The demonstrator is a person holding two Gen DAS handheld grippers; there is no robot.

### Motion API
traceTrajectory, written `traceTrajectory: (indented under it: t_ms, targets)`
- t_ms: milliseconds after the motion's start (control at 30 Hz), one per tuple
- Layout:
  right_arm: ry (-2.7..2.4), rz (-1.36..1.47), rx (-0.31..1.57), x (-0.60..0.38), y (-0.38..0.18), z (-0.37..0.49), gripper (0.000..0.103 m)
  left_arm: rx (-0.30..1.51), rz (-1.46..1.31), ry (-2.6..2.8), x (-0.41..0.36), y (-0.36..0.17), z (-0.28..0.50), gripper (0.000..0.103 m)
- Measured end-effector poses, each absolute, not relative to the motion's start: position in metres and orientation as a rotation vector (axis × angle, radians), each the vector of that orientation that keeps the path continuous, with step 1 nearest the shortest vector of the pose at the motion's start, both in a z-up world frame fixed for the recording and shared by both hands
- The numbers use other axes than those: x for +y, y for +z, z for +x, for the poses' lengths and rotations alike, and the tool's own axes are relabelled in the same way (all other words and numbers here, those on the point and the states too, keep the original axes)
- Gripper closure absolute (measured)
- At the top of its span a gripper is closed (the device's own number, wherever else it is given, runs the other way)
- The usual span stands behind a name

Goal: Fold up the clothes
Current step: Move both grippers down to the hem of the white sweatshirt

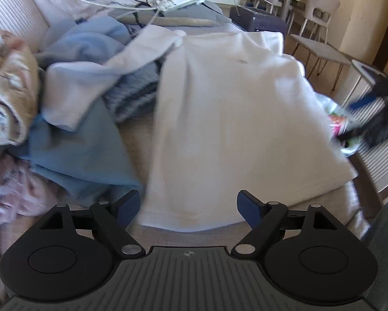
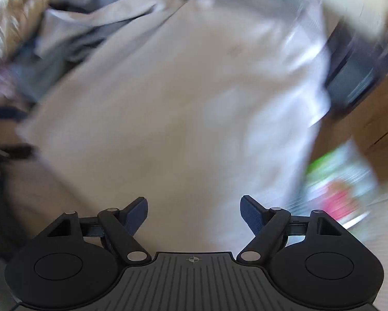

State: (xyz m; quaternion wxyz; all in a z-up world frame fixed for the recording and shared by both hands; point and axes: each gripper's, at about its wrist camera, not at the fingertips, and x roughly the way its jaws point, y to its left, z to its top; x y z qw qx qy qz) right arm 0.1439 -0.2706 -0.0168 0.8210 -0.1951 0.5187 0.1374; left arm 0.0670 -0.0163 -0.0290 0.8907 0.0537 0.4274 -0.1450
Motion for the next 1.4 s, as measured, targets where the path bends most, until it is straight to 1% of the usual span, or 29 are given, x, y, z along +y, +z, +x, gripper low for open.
traceTrajectory:
  t_ms: [167,300,533,767,967,1067,1200,1267,1400]
  targets:
    - [0.359,-0.386,0.992,-0.293,0.038,0.142,0.022,0.881,0.097,-0.278,0.006,-0.019,0.064,0.023]
    - [0.468,-0.5,0.914,-0.288,0.047,0.123,0.022,0.868,0.08,-0.28,0.019,-0.015,0.057,0.022]
    - [0.558,-0.414,0.868,-0.284,0.04,0.081,0.022,0.854,0.065,-0.331,0.013,-0.009,0.049,0.022]
    - [0.546,-0.184,0.894,-0.28,0.011,0.05,0.022,0.881,0.037,-0.384,-0.006,-0.022,0.049,0.022]
    - [0.526,-0.052,0.927,-0.281,-0.018,0.043,0.022,0.856,0.108,-0.384,-0.005,-0.031,0.037,0.022]
    - [0.482,-0.002,0.954,-0.29,-0.025,0.042,0.022,0.861,0.048,-0.386,0.008,-0.031,0.037,0.022]
    - [0.429,0.182,0.97,-0.312,-0.031,0.039,0.022,0.866,0.002,-0.371,0.019,-0.033,0.038,0.022]
    - [0.385,0.226,0.972,-0.318,-0.035,0.037,0.022,0.872,-0.006,-0.373,0.019,-0.036,0.04,0.022]
    - [0.292,0.235,0.938,-0.325,-0.037,0.033,0.022,0.877,-0.022,-0.368,0.017,-0.041,0.049,0.022]
